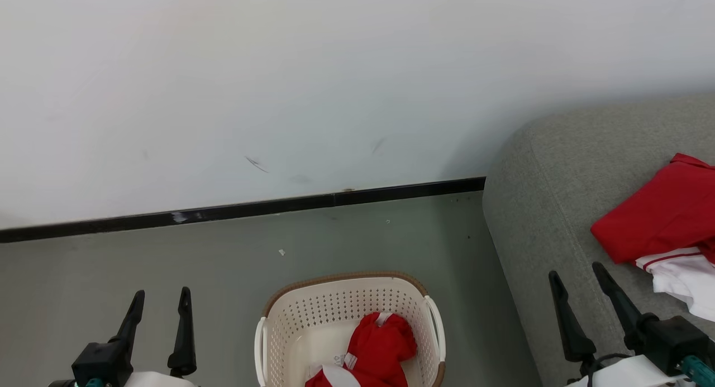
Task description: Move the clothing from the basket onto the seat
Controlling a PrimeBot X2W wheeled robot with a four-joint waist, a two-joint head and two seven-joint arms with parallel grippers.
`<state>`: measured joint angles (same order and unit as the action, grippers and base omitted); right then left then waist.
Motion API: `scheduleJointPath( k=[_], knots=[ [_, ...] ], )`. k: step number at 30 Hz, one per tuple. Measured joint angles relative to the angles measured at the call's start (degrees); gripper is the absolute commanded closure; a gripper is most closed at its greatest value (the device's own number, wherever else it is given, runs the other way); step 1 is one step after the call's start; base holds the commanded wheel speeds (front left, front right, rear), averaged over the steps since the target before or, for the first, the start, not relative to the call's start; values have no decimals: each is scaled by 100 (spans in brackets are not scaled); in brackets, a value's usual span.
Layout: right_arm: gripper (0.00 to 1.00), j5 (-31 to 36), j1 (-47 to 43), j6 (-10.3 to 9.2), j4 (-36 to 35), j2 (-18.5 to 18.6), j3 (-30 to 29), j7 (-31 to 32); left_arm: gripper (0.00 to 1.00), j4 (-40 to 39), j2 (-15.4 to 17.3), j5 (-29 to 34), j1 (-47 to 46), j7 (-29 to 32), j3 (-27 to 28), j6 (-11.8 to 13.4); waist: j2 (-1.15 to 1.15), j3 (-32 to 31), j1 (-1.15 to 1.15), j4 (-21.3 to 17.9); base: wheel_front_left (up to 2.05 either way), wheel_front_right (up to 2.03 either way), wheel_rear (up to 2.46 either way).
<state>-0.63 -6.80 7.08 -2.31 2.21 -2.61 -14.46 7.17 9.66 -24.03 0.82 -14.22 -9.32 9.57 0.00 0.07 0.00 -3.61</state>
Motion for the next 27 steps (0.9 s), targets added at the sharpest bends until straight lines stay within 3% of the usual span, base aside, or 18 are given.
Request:
scheduleJointPath(
  k=[12, 27],
  knots=[
    [0, 5, 13, 0, -260, -1, -47, 0, 0, 168, 154, 233, -93, 18, -282, -193, 0, 181, 0, -15, 0, 0, 0],
    [0, -68, 26, 0, -727, -8, -480, 0, 0, 890, 108, 556, -1142, 520, -1039, -678, 0, 670, 0, -160, 0, 0, 0]
  ],
)
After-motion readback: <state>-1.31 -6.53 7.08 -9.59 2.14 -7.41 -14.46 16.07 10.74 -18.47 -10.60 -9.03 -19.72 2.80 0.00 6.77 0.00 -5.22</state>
